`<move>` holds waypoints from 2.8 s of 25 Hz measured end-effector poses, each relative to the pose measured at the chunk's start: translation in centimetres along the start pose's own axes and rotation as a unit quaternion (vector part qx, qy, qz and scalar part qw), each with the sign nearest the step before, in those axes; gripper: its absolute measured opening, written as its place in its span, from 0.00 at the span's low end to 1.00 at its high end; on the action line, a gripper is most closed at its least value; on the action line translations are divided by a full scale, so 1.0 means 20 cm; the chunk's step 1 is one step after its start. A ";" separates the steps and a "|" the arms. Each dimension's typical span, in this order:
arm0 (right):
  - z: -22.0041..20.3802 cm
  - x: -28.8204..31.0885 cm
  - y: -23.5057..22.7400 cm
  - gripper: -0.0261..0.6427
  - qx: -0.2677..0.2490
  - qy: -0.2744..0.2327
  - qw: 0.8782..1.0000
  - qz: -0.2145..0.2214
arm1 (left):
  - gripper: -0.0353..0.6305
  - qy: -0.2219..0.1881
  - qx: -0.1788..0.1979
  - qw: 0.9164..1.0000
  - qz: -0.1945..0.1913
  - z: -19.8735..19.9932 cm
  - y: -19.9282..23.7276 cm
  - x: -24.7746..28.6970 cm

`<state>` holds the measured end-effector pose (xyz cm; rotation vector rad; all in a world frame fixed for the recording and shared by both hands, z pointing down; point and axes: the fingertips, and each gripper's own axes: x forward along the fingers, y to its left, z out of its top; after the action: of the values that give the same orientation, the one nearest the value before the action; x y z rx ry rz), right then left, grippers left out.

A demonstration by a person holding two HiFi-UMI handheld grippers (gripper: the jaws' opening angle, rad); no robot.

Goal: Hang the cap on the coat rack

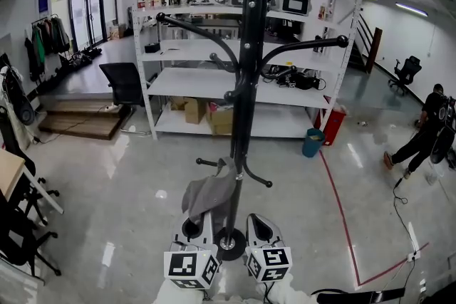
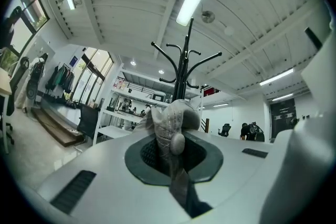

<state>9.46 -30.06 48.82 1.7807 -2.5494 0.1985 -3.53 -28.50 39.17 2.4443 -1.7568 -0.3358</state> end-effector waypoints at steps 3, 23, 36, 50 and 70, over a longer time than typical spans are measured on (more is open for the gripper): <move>-0.02 -0.01 0.01 0.06 0.004 0.006 1.000 0.001 | 0.07 -0.026 0.012 1.000 -0.002 0.11 0.00 0.01; -0.05 -0.03 0.01 0.06 0.016 0.012 1.000 -0.004 | 0.07 -0.144 0.022 0.989 -0.029 0.65 -0.06 0.00; -0.03 -0.01 0.00 0.06 0.019 0.003 1.000 -0.008 | 0.07 -0.171 0.035 0.984 -0.034 0.81 -0.08 0.10; -0.03 -0.02 -0.10 0.06 0.027 0.005 0.999 -0.028 | 0.07 -0.144 0.044 0.987 -0.049 0.75 -0.15 0.27; -0.05 -0.01 -0.17 0.06 0.041 0.005 0.998 -0.038 | 0.07 -0.110 0.042 0.992 -0.042 0.58 -0.14 0.48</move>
<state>12.59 -30.88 50.18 1.8949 -2.4963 0.3142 -0.90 -36.35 26.14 2.6354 -1.7845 -0.5732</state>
